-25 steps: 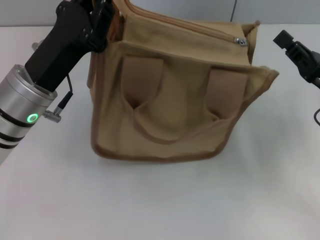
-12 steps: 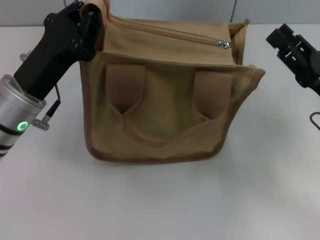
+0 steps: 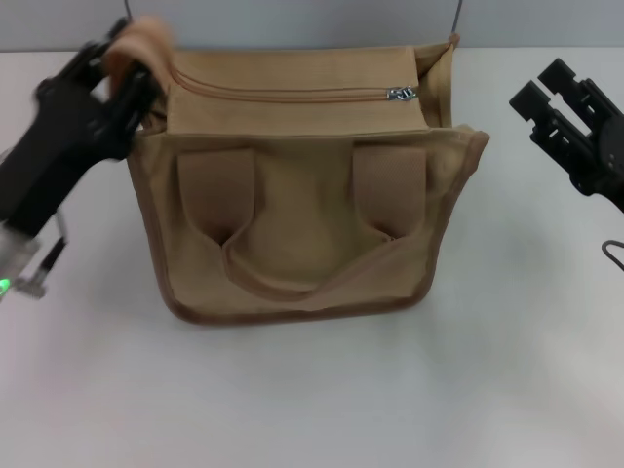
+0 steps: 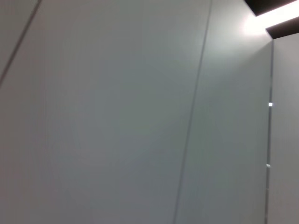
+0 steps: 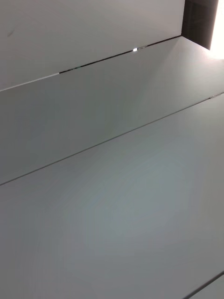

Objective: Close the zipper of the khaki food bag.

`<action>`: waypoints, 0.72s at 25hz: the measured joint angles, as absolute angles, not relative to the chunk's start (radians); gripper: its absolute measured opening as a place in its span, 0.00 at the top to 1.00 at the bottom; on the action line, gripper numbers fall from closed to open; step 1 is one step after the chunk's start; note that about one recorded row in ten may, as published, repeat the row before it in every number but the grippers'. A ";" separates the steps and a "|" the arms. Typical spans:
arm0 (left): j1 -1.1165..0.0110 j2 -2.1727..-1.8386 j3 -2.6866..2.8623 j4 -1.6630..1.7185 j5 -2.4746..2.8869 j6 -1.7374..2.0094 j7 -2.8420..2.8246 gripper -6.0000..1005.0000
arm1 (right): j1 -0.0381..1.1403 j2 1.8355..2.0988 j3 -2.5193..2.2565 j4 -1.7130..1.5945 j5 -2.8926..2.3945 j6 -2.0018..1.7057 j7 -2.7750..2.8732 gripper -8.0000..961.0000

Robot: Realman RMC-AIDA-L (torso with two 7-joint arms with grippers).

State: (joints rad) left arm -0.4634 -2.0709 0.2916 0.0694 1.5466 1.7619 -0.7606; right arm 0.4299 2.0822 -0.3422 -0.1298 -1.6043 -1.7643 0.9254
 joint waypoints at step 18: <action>-0.047 -2.054 0.282 0.317 1.558 2.009 -0.947 0.17 | 0.386 2.080 -0.442 -0.240 -1.638 -1.922 0.827 0.22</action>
State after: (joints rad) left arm -0.0468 -2.0536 0.2819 0.3171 1.5575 2.0089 -0.9469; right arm 0.3855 2.0805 -0.4416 -0.2403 -1.6376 -1.9224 0.8274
